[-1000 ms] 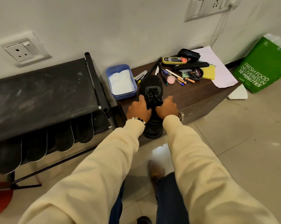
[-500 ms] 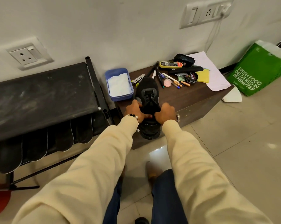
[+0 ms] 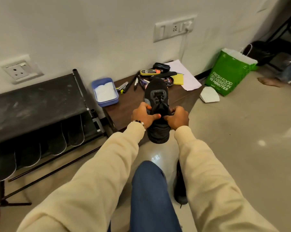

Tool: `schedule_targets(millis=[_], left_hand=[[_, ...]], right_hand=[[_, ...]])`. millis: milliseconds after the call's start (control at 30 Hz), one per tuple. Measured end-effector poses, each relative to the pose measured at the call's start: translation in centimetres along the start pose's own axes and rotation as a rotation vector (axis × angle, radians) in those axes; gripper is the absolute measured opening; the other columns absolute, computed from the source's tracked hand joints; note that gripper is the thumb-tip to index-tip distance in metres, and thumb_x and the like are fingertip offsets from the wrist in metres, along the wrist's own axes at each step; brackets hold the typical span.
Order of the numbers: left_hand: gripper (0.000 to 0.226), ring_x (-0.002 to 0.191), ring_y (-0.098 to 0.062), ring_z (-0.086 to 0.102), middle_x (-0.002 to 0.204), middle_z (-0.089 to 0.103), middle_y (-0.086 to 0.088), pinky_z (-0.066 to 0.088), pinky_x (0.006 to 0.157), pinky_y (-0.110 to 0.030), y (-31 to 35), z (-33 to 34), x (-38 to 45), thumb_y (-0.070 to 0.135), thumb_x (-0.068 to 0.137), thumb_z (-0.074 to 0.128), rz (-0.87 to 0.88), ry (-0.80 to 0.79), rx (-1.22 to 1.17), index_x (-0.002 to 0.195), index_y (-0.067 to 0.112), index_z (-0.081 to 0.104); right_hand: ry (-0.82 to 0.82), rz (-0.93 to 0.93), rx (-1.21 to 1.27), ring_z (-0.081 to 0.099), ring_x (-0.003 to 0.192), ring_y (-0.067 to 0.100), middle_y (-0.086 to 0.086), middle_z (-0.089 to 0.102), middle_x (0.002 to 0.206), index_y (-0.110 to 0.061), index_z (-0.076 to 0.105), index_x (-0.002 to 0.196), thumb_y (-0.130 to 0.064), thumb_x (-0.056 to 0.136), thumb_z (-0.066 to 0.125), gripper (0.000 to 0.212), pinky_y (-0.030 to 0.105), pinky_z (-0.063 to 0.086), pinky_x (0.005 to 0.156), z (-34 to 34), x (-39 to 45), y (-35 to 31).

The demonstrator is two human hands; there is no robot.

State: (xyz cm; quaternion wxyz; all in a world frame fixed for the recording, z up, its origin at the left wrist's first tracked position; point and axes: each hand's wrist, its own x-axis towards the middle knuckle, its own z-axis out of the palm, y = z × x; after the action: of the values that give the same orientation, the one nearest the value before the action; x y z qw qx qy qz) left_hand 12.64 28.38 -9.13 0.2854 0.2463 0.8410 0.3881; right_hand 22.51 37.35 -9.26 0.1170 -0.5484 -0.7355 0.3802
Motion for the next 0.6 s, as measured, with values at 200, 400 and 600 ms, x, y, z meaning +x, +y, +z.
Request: schedule_targets(millis=[200, 400, 600], left_hand=[[0.047, 0.106, -0.031, 0.059, 0.118, 0.062, -0.01, 0.05, 0.093, -0.04, -0.1, 8.8, -1.1, 0.032, 0.077, 0.078, -0.106, -0.102, 0.043, 0.116, 0.018, 0.055], [0.043, 0.112, -0.034, 0.056, 0.124, 0.059, -0.01, 0.048, 0.098, -0.046, -5.3, 17.7, 2.0, 0.022, 0.08, 0.076, -0.319, -0.188, 0.094, 0.119, 0.02, 0.06], [0.039, 0.12, -0.035, 0.05, 0.133, 0.053, -0.011, 0.041, 0.105, -0.044, -14.1, 26.6, 6.3, 0.014, 0.091, 0.054, -0.543, -0.187, 0.103, 0.128, 0.026, 0.058]], right_hand=[[0.043, 0.152, -0.016, 0.059, 0.097, 0.037, 0.016, 0.057, 0.109, -0.007, 0.057, 0.106, -0.016, 0.081, 0.07, 0.03, 0.039, 0.052, 0.085, -1.7, -0.4, 7.8], [-0.029, 0.29, -0.063, 0.059, 0.103, 0.037, 0.019, 0.058, 0.115, -0.004, 0.055, 0.112, -0.014, 0.085, 0.067, 0.03, 0.042, 0.05, 0.09, 2.2, 2.2, 16.4], [-0.202, 0.36, -0.181, 0.058, 0.105, 0.036, 0.018, 0.061, 0.115, -0.004, 0.054, 0.115, -0.017, 0.087, 0.064, 0.033, 0.041, 0.049, 0.089, 10.1, 7.2, 25.5]])
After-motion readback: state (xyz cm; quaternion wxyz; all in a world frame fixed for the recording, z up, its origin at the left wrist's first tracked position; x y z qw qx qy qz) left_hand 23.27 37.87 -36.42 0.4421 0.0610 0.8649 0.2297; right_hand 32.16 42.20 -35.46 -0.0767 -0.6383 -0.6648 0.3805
